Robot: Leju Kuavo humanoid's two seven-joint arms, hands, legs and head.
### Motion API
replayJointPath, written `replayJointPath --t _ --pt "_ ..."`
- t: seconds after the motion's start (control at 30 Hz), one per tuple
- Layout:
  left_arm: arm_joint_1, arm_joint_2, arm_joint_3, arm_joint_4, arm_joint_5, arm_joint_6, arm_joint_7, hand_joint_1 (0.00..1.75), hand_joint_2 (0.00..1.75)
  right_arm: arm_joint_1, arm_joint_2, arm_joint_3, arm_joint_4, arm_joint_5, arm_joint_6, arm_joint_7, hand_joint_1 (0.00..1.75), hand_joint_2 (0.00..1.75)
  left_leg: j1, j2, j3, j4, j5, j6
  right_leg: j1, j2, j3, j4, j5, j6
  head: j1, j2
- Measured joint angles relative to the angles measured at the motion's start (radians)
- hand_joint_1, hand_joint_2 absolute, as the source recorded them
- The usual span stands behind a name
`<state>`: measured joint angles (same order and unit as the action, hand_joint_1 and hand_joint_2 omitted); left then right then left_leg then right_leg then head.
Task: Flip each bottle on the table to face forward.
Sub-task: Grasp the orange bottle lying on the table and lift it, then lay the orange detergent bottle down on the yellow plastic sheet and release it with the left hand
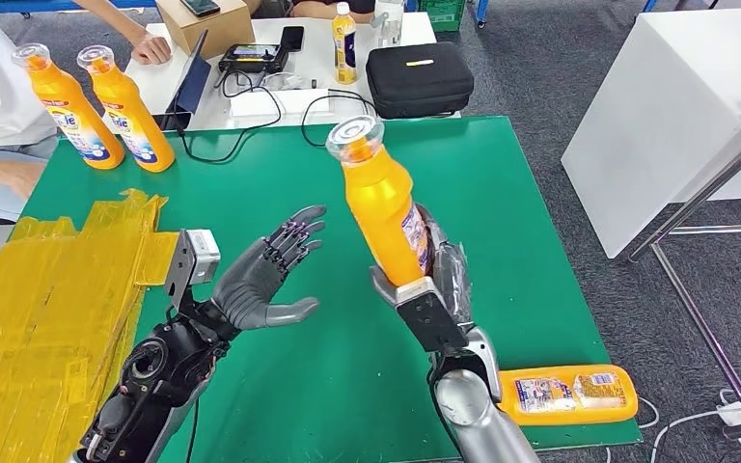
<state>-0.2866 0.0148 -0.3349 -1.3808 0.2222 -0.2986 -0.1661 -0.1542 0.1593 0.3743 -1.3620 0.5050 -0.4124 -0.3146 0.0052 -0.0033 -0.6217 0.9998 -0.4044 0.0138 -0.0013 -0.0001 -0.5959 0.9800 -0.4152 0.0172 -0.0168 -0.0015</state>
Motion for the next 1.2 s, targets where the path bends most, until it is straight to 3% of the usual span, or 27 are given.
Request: replayJointPath --t 0.27,0.47,0.93,1.07,1.2 --pt "-0.007 0.003 -0.011 -0.001 0.018 0.029 0.001 0.00 1.75 -0.024 0.037 0.133 0.116 0.128 -0.009 0.014 1.75 1.75 0.000 0.000 0.000 0.000 0.000 0.000 0.000 0.000 0.000 0.000 0.000 0.000 0.000 0.000" --pt "-0.012 0.009 -0.011 0.003 0.034 0.034 -0.004 0.00 1.75 -0.044 0.061 0.224 0.206 0.139 0.003 0.015 1.75 1.75 0.000 0.000 0.000 0.000 0.000 0.000 0.000 0.000 0.000 0.000 0.000 0.000 0.000 0.000" --pt "-0.011 0.018 0.002 0.032 0.059 0.039 -0.007 0.00 1.75 -0.105 0.063 0.287 0.310 0.122 0.009 0.002 1.75 1.75 0.000 0.000 0.000 0.000 0.000 0.000 0.000 0.000 -0.001 0.000 0.000 0.000 0.000 0.000" --pt "-0.008 0.017 0.004 0.039 0.096 0.060 -0.004 1.74 1.75 -0.119 0.062 0.299 0.331 0.117 0.008 0.008 1.75 1.75 0.000 0.000 0.000 0.000 0.000 0.000 0.000 0.000 -0.001 0.000 0.000 0.000 0.000 0.000" --pt "0.002 0.016 0.008 0.041 0.131 0.089 0.001 1.75 1.75 -0.124 0.062 0.306 0.347 0.107 -0.001 0.011 1.75 1.75 0.000 0.000 0.000 0.000 0.000 0.000 0.000 0.000 -0.001 0.000 0.000 0.000 0.000 0.000"
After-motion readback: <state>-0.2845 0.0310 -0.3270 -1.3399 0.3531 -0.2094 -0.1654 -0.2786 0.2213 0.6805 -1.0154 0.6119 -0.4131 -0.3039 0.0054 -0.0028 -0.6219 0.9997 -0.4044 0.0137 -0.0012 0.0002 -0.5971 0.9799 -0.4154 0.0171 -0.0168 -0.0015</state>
